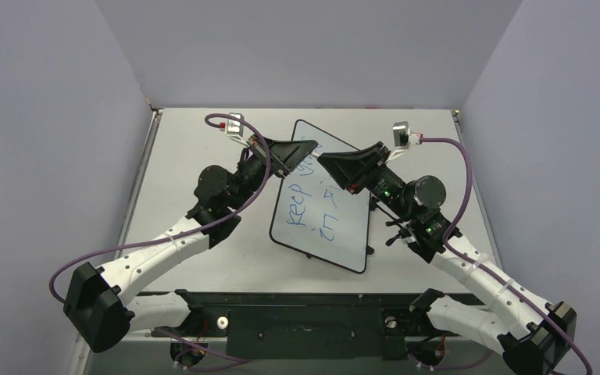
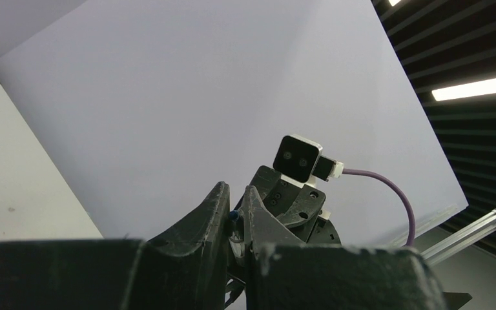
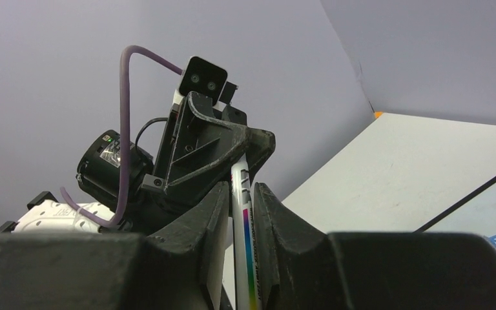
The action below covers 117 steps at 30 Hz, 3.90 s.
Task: Write a sentence on the whiteboard
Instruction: Pass from the left arm to the right, then adjust the whiteboard at the center of the board.
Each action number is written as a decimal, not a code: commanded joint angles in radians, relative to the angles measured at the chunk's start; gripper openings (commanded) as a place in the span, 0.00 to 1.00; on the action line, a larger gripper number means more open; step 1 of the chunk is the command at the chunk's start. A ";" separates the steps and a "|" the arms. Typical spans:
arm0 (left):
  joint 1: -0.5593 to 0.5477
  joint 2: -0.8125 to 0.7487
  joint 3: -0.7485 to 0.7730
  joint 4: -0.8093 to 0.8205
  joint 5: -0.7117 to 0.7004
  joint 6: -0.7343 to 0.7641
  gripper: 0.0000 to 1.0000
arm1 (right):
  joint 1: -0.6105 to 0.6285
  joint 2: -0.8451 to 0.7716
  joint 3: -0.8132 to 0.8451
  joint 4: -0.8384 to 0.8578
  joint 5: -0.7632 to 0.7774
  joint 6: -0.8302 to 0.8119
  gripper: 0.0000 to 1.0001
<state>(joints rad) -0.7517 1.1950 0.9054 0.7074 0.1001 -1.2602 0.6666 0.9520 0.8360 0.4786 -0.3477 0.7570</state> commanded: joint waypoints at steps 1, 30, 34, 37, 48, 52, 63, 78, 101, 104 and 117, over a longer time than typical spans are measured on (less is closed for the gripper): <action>0.003 -0.008 -0.001 0.006 -0.014 0.044 0.00 | 0.002 0.006 0.060 0.065 -0.018 0.000 0.20; 0.002 0.031 0.035 -0.009 0.021 0.075 0.00 | 0.001 0.052 0.092 0.055 -0.073 0.018 0.24; 0.002 0.024 0.028 -0.009 0.014 0.076 0.00 | 0.001 0.038 0.079 0.079 -0.048 0.021 0.25; 0.003 0.018 0.026 -0.011 0.010 0.076 0.00 | 0.001 0.036 0.078 0.084 -0.043 0.022 0.24; 0.003 0.005 0.014 -0.015 0.003 0.082 0.00 | 0.001 0.043 0.065 0.106 -0.031 0.037 0.03; 0.015 -0.001 0.029 -0.050 0.017 0.109 0.04 | 0.001 0.037 0.059 0.102 -0.032 0.029 0.00; 0.270 -0.134 0.032 -0.461 0.092 0.300 0.54 | -0.017 -0.104 0.068 -0.387 0.519 -0.112 0.00; 0.051 0.188 0.286 -0.840 -0.026 0.678 0.35 | -0.169 -0.198 0.176 -0.808 0.976 -0.048 0.00; -0.331 1.010 0.811 -0.939 -0.077 0.720 0.20 | -0.172 -0.137 0.303 -0.884 0.980 -0.065 0.00; -0.340 1.045 0.843 -0.969 -0.086 0.738 0.19 | -0.171 -0.127 0.304 -0.885 0.974 -0.066 0.00; -0.323 0.951 0.636 -0.996 -0.244 0.798 0.19 | -0.172 -0.101 0.310 -0.884 0.960 -0.066 0.00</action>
<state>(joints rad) -1.0969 2.2280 1.6459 -0.2058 -0.0311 -0.5232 0.5026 0.8425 1.1328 -0.4137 0.6205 0.7006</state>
